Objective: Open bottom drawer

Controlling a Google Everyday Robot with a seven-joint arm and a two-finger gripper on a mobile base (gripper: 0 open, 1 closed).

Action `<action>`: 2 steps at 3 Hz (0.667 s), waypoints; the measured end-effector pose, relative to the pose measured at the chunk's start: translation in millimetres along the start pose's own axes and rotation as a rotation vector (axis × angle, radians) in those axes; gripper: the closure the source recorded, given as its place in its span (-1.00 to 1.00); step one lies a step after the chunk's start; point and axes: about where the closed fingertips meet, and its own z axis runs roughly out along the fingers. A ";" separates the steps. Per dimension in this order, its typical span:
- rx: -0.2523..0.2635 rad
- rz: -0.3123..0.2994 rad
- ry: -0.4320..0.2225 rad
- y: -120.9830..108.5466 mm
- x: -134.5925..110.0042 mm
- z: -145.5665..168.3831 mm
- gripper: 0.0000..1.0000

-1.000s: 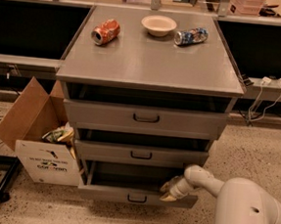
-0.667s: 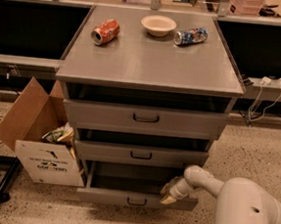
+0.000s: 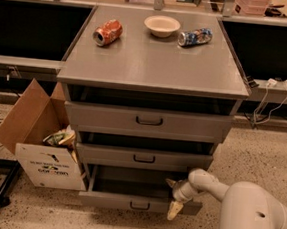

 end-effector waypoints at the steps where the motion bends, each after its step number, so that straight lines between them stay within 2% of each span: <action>1: -0.046 -0.015 0.027 14.2 3.2 12.5 -1.00; 2: -0.094 -0.022 0.062 39.1 11.0 12.0 -0.56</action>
Offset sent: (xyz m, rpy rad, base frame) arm -0.0554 -0.0090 -0.0231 -0.1015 0.1071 0.0969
